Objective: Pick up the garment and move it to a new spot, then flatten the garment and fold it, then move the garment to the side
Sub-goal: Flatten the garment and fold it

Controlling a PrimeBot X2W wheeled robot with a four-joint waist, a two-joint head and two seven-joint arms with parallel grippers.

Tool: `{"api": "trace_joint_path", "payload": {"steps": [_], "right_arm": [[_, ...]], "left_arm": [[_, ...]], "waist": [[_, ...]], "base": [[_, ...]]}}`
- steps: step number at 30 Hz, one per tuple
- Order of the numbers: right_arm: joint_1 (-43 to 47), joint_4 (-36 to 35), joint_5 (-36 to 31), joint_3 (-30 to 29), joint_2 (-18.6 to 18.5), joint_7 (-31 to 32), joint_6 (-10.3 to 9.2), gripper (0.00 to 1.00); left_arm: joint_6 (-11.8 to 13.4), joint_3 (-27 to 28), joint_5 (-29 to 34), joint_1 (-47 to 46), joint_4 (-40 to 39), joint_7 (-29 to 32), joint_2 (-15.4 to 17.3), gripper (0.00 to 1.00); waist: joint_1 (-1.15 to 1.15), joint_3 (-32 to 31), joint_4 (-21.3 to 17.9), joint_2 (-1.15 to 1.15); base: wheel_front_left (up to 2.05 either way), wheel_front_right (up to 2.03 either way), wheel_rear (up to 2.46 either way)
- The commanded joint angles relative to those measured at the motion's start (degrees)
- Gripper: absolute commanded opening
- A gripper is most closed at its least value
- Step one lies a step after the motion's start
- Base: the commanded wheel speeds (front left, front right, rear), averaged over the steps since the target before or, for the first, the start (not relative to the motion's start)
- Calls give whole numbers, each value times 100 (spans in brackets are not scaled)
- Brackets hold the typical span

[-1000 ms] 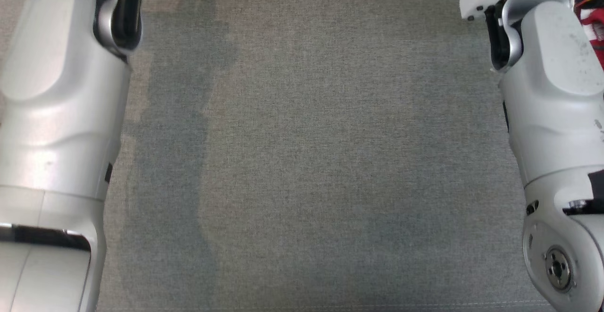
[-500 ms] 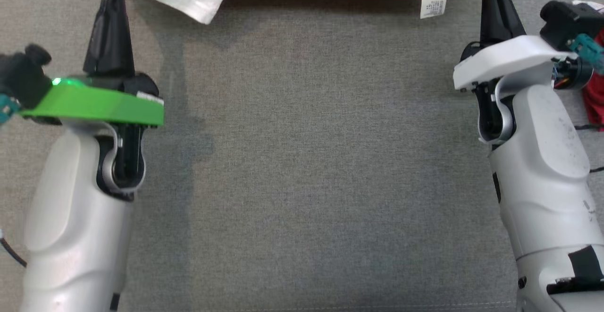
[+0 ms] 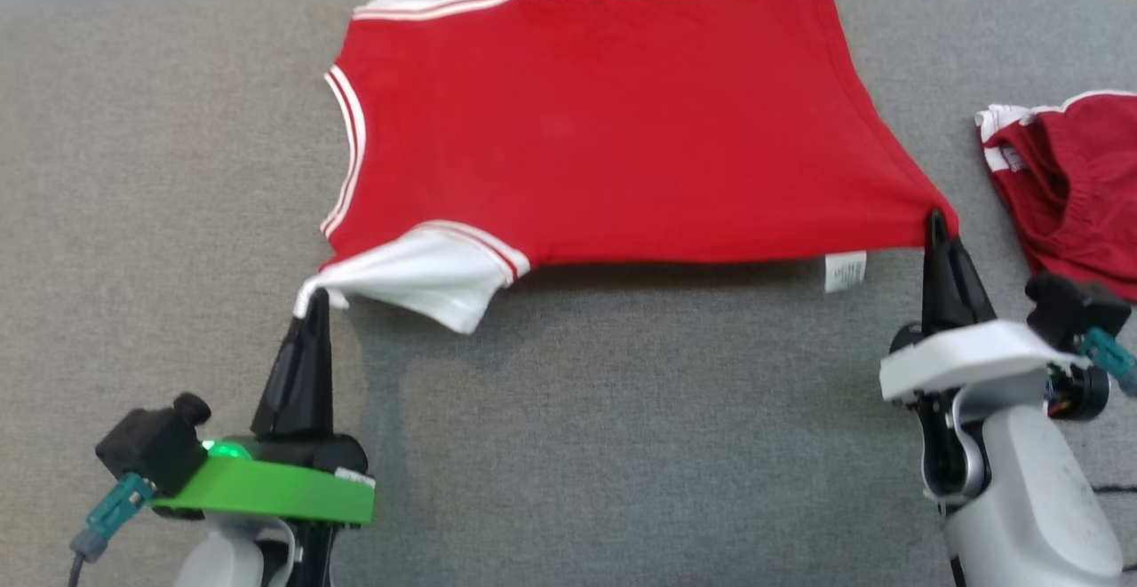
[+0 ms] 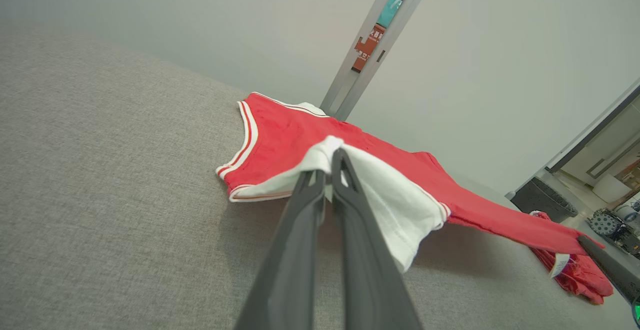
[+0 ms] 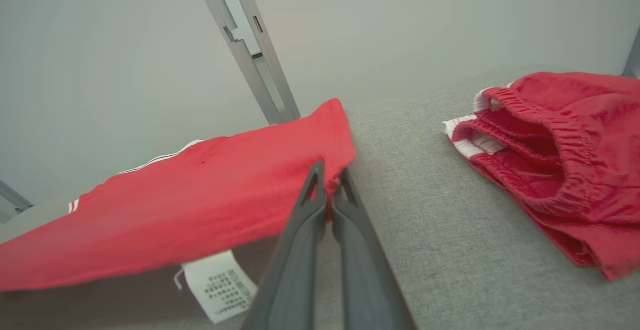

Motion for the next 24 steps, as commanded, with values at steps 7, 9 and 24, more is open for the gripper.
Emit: {"api": "trace_joint_path", "payload": {"steps": [7, 9, 24], "right_arm": [[1420, -579, 481, 182, -24, -26, -5, 0], [1715, -752, 560, 185, -22, -25, -5, 0], [2269, -699, 494, 580, -21, 2, -5, 0]], "left_arm": [[178, -136, 14, 1020, -664, 246, 165, 0], [258, -162, 81, 1253, -884, 317, 239, 0], [381, -370, -24, 1748, -1205, 973, 532, 0]], "waist": [[0, -937, 273, 0], [0, -1006, 267, 0], [0, -1003, 133, 0]], "base": [[0, 0, 0], [0, 0, 0], [0, 0, 0]]}}
